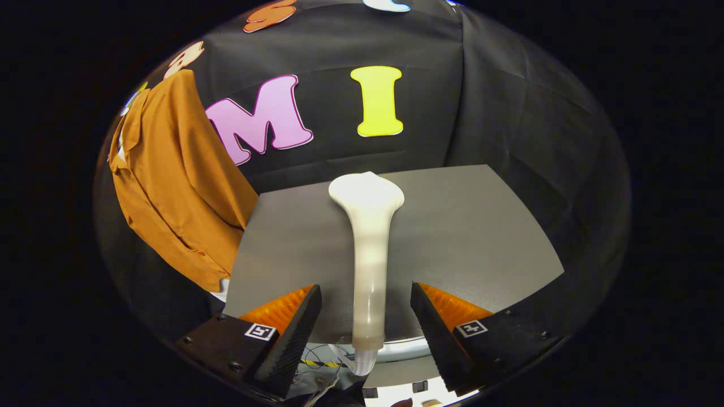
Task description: Iron the clothes twice with a garment steamer, once on the left side and once on the right side.
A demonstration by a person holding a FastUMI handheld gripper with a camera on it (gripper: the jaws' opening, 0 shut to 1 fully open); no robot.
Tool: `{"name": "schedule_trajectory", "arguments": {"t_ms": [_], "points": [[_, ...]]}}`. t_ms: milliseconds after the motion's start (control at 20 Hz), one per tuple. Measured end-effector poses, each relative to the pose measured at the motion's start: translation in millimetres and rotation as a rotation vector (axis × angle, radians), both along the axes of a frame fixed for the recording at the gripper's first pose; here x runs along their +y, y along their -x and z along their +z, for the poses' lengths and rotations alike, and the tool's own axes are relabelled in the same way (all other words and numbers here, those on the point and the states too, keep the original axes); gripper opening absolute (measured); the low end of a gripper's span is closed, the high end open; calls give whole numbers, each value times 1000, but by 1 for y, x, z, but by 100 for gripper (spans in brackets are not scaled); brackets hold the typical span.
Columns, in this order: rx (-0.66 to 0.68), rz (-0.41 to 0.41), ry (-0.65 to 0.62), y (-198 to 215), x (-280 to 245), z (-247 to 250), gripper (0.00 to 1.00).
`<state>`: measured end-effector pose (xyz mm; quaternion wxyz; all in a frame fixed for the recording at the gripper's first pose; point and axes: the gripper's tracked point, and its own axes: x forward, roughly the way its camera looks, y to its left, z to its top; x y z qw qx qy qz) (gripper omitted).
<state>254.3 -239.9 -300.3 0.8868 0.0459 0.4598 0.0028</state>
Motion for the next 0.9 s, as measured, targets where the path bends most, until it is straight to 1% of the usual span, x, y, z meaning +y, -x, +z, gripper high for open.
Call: {"name": "schedule_trajectory", "arguments": {"t_ms": [150,250,300,350,400,450,550,600,700,800,900], "points": [[32,9,-32,-13,5,-19,99],[50,7,-25,-18,4,-27,86],[59,12,-16,-18,3,-32,72],[74,21,-13,-17,4,-35,68],[107,35,4,-10,3,-42,57],[74,49,0,-14,4,-38,51],[56,24,-6,-22,3,-38,39],[42,18,-17,-24,4,-44,35],[21,-5,-39,-23,1,-34,27],[-25,-33,-35,-24,-4,-23,27],[-61,-37,-24,-20,-4,-8,27]]}}
